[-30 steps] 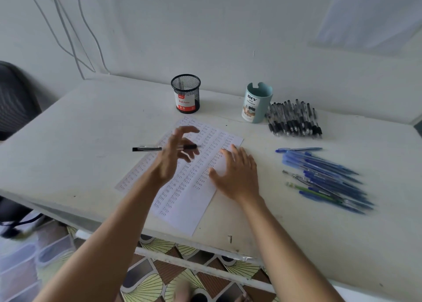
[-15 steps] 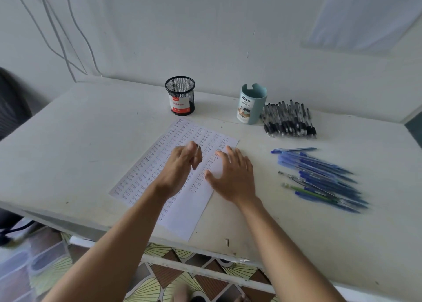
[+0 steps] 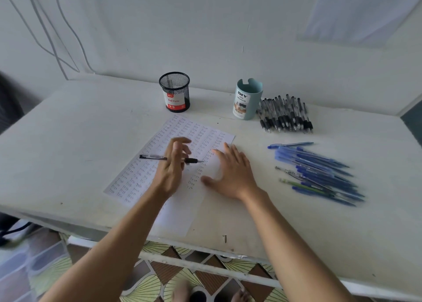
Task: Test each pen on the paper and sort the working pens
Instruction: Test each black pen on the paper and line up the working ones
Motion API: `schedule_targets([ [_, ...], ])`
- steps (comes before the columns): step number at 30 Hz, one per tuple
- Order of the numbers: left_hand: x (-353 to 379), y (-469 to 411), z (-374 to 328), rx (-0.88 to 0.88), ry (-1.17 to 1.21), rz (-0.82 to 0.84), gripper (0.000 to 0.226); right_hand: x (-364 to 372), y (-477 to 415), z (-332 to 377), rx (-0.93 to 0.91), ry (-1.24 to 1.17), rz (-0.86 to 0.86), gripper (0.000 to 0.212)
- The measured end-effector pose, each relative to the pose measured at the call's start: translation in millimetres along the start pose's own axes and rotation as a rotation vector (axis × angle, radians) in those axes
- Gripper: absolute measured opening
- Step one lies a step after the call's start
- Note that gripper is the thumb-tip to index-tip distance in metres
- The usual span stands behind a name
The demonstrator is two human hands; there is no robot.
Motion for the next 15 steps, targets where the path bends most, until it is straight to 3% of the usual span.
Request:
schedule_targets([
  [4, -1.8, 5.2, 10.4, -0.058, -0.222, 0.016, 0.023, -1.3, -0.5, 1.1, 0.004, -0.007, -0.04, 0.092],
  [12, -18.2, 16.5, 13.2, -0.198, -0.236, -0.109, 0.036, -3.3, 2.2, 2.2, -0.003, -0.026, -0.081, 0.091],
  [15, -16.7, 16.1, 12.6, -0.18, -0.276, -0.079, 0.038, -3.0, 2.2, 1.8, -0.002, -0.031, -0.087, 0.091],
])
Point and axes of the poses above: each hand's wrist, its own y-axis away from the middle knuckle, its own x-axis out of the palm, z = x × y, the point moved 8 cm from there along -y, towards the middle knuckle
